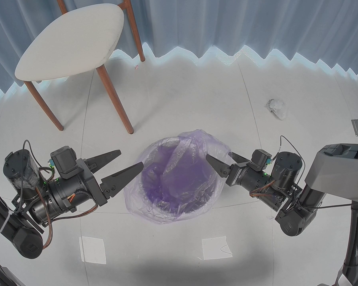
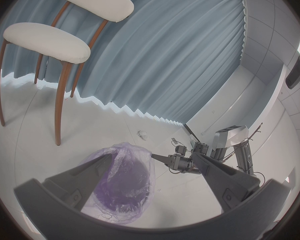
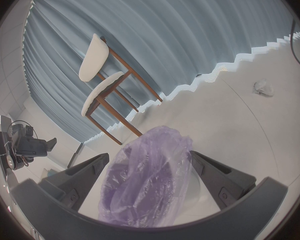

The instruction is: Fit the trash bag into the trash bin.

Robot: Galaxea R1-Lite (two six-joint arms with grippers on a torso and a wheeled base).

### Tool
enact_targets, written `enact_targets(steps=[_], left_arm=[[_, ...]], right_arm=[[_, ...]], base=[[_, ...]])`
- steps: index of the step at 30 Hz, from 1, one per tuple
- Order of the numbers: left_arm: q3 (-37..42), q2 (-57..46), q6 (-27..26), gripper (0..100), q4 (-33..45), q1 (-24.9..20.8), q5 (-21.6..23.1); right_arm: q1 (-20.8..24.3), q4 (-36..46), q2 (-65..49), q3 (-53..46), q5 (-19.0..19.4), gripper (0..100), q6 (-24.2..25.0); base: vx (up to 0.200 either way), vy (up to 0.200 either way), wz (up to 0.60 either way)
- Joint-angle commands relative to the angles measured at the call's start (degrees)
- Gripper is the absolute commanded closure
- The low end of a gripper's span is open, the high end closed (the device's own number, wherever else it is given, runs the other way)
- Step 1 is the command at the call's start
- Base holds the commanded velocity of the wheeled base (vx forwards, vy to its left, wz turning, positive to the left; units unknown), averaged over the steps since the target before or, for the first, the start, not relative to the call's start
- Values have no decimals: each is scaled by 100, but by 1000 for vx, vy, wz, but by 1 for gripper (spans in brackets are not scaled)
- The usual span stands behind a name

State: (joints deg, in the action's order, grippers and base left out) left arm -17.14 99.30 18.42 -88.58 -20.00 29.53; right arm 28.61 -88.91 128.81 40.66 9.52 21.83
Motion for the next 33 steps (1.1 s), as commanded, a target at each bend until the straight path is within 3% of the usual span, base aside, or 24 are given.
enact_targets(steps=[1,14,19,28,33], left_arm=[[9,10,4,0,-2,-21,1],[35,19,4,0,-2,-74,-8],[35,10,4,0,-2,-65,-8],[35,28,4,0,-2,-74,-17],[35,36,4,0,-2,-74,-17]], right_arm=[[-137,-109,39,-181,-3,0,5],[-1077,-109,461,-515,50,0,242],[-1059,-109,734,-330,138,0,576],[-910,-109,830,-110,735,0,1060],[-840,-109,839,118,744,0,1095]], base=[[0,0,0],[0,0,0],[0,0,0],[0,0,0],[0,0,0]])
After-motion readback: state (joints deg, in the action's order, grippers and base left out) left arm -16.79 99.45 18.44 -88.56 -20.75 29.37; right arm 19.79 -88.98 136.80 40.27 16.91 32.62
